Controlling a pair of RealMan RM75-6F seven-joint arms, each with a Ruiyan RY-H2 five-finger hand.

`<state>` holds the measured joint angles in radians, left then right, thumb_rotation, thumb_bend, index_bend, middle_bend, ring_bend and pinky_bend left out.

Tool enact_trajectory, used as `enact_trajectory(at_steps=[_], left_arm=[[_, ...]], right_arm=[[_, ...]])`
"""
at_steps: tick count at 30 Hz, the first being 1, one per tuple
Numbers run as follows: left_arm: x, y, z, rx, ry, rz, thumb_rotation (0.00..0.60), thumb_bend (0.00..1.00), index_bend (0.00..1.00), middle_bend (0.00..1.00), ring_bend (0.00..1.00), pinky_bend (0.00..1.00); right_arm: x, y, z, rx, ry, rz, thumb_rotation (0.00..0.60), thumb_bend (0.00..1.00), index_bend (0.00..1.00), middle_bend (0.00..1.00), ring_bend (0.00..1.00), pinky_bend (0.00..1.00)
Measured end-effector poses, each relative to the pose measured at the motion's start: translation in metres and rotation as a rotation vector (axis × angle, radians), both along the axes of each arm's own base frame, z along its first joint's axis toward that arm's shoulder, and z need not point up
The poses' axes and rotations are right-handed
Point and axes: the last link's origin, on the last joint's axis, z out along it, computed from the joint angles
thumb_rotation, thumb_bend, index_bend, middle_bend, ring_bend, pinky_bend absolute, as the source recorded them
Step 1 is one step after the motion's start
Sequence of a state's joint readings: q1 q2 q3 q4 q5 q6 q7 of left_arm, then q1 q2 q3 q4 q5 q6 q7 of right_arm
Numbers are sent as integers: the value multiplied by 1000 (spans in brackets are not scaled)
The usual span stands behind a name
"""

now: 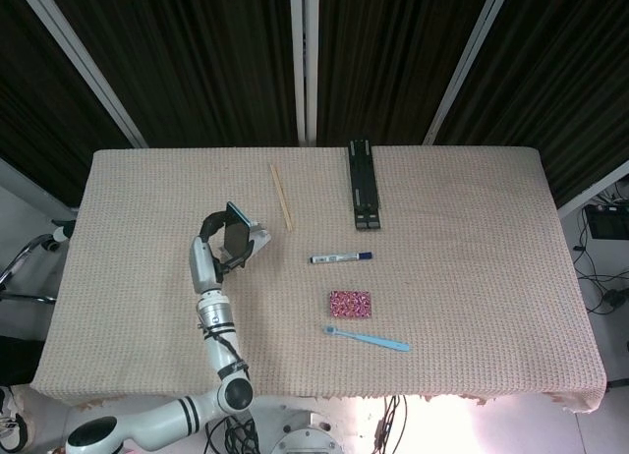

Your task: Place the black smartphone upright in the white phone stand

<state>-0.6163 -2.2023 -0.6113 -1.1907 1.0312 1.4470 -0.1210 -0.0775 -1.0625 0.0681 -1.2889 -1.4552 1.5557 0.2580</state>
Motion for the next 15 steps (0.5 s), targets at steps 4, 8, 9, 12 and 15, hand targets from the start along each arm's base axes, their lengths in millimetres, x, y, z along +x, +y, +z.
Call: enact_trajectory(at_steps=[4,8,9,12,15], left_arm=[[-2,1,1,4,-14,2,600,374,517,703,287,237],[-4,2,1,5,-20,-1,600,375,517,702,287,237],[-4,3,1,5,-21,-3,600,375,518,703,287,237],[-4,3,1,5,-20,-9,600,375,518,702,287,237],[-5,5,1,7,-22,-19,600,376,517,702,287,237]], right_arm=[[2,-1,-2,6,4,3,600,204,0,0,0,0],[4,-2,-2,7,9,4,600,204,0,0,0,0],[4,-2,-2,6,9,3,600,204,0,0,0,0],[4,-2,-1,4,11,2,600,203,0,0,0,0],[3,-1,0,0,13,-1,600,204,0,0,0,0]])
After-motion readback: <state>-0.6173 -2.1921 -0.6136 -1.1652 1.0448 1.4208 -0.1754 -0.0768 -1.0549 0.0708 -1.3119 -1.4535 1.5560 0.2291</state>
